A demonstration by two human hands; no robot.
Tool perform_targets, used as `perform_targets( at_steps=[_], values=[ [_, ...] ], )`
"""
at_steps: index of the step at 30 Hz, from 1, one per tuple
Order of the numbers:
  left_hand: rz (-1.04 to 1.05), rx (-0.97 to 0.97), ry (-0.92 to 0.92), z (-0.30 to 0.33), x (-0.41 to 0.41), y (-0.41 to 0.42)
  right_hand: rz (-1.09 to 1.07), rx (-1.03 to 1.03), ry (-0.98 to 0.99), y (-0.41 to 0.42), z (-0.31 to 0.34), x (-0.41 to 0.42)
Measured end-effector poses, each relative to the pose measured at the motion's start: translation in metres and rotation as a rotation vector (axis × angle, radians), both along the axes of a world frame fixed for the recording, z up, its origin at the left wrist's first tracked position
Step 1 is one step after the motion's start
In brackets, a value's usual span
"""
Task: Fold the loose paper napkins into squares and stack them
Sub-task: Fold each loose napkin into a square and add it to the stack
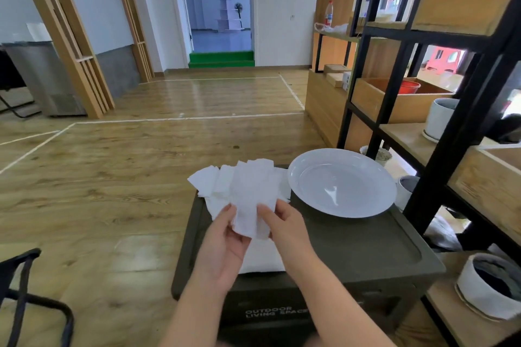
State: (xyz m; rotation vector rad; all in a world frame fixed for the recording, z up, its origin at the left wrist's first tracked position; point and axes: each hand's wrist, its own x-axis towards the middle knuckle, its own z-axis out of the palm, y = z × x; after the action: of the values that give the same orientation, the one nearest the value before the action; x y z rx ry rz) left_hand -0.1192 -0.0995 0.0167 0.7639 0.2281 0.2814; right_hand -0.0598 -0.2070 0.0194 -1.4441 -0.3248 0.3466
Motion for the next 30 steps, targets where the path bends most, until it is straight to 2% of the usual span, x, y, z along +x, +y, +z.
perform_targets(
  at_steps=[2,4,6,8,10,12,16,19,24,30],
  values=[
    [0.003,0.031,0.031,-0.005,-0.011,0.002,0.046,-0.075,-0.115,-0.009,0.001,0.003],
    [-0.041,0.066,0.093,-0.004,-0.016,0.012,0.144,-0.258,-0.227,-0.017,0.005,0.007],
    [-0.048,0.195,0.16,0.0,-0.016,0.025,0.246,-0.493,-0.352,-0.023,0.007,0.01],
    [-0.022,0.378,0.233,0.006,-0.011,0.032,0.314,-0.6,-0.41,-0.024,0.009,0.012],
    [-0.008,0.623,0.283,0.01,-0.008,0.033,0.315,-0.619,-0.415,-0.025,0.012,0.013],
    [-0.029,0.737,0.282,0.009,-0.005,0.03,0.248,-0.572,-0.356,-0.027,0.013,0.018],
    [0.134,0.66,0.385,0.0,0.003,0.022,-0.021,-0.414,-0.166,-0.023,-0.002,0.021],
    [0.177,0.67,0.457,-0.012,0.007,0.014,-0.177,-0.35,-0.071,-0.016,-0.022,0.016],
    [0.217,0.915,0.532,-0.027,0.009,0.006,-0.315,-0.398,-0.158,-0.016,-0.034,0.02],
    [0.246,1.252,0.616,-0.039,0.012,0.01,-0.339,-0.654,-0.336,-0.018,-0.044,0.029]
  ],
)
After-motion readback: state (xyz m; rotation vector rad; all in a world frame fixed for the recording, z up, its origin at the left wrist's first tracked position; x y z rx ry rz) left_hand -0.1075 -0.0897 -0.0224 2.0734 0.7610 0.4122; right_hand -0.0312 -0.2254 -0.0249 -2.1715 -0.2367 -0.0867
